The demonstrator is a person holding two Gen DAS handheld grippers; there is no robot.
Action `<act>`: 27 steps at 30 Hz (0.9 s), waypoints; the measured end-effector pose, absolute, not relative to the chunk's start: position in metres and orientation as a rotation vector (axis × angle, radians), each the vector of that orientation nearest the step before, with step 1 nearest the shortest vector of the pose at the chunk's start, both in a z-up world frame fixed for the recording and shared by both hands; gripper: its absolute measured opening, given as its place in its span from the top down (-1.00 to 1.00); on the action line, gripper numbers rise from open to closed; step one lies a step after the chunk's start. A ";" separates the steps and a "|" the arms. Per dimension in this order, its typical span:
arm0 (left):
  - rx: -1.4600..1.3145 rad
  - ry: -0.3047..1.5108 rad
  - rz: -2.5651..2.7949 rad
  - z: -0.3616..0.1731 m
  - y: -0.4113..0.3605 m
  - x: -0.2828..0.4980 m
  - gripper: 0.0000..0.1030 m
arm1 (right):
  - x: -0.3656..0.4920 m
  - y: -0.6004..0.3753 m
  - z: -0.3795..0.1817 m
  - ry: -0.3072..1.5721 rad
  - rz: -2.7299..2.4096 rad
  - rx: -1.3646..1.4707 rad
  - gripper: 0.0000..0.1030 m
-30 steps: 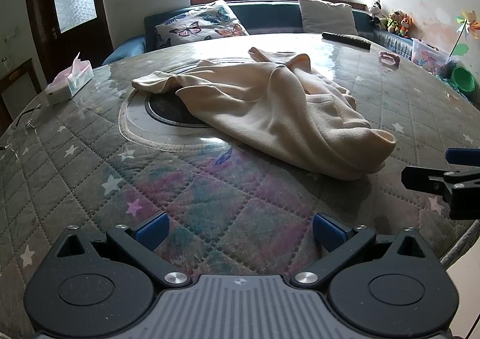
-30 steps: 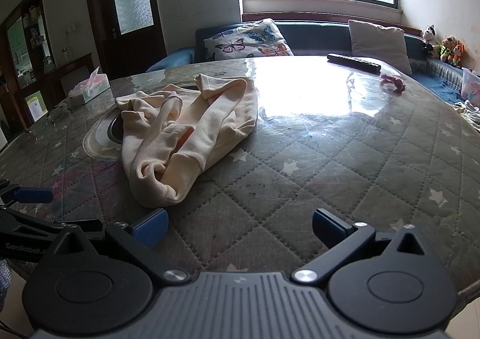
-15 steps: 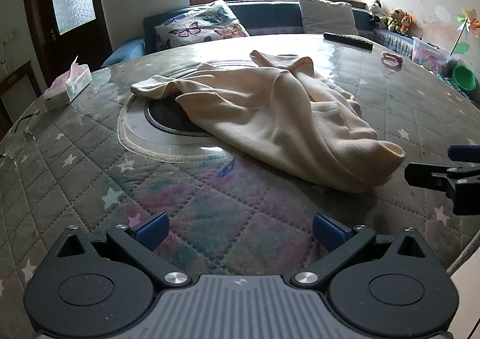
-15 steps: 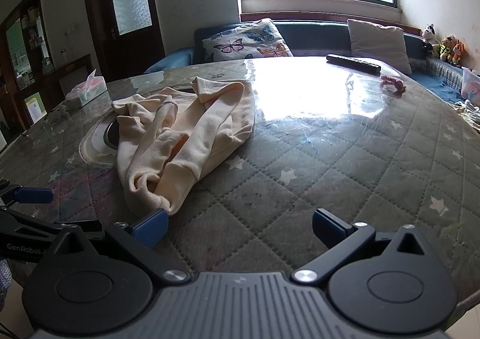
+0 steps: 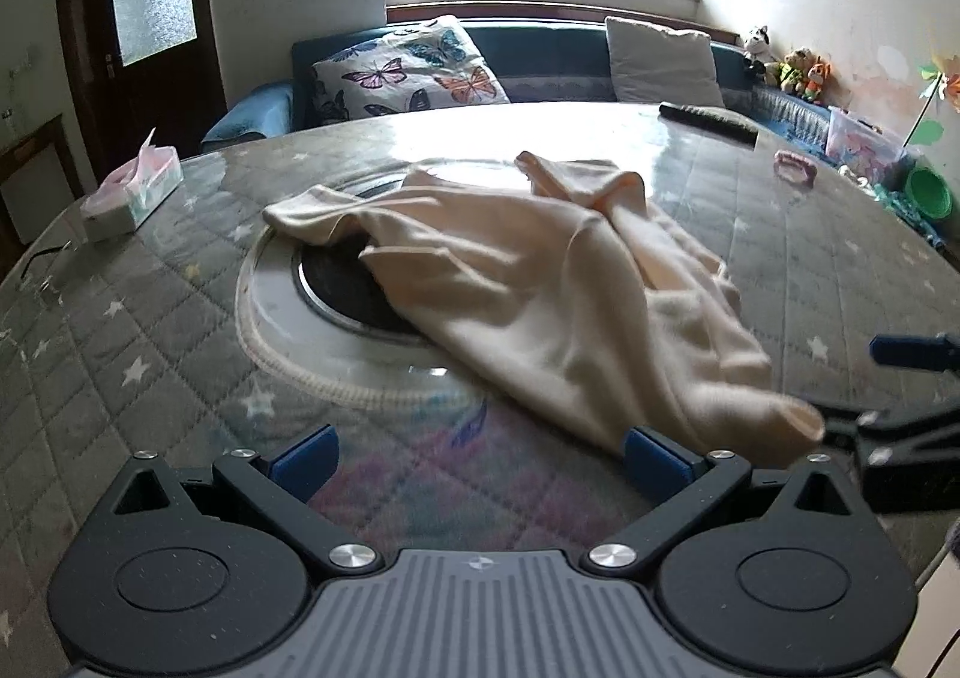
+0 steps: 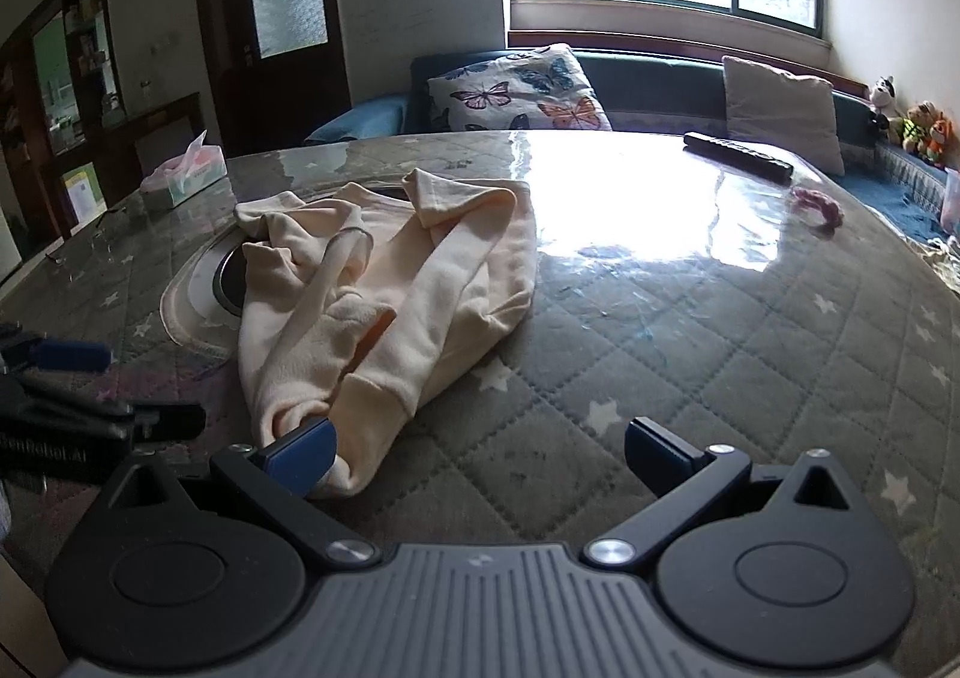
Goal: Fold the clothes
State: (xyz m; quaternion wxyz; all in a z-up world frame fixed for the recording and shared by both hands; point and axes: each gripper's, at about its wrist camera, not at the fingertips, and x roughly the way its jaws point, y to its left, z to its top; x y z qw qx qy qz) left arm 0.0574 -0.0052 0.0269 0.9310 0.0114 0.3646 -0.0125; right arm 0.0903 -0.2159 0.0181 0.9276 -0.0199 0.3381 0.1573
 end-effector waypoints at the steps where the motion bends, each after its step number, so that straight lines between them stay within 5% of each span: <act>1: 0.025 0.744 -0.027 0.029 -0.006 0.060 -1.00 | 0.092 -0.215 0.017 0.696 0.324 -0.045 -1.00; 12: 0.043 0.683 -0.079 0.062 -0.030 0.116 -0.96 | 0.108 -0.217 0.019 0.713 0.351 -0.039 -0.95; 20: 0.074 0.740 -0.111 0.054 -0.045 0.172 -0.53 | 0.146 -0.233 0.035 0.704 0.352 -0.034 -0.77; 23: 0.077 0.780 -0.116 0.045 -0.043 0.183 -0.03 | 0.167 -0.237 0.038 0.701 0.351 -0.044 -0.65; 25: 0.051 0.801 -0.133 0.040 -0.037 0.186 0.55 | 0.180 -0.237 0.040 0.703 0.363 -0.041 -0.60; 27: 0.023 0.816 -0.137 0.037 -0.028 0.184 0.69 | 0.198 -0.235 0.042 0.704 0.387 -0.042 -0.51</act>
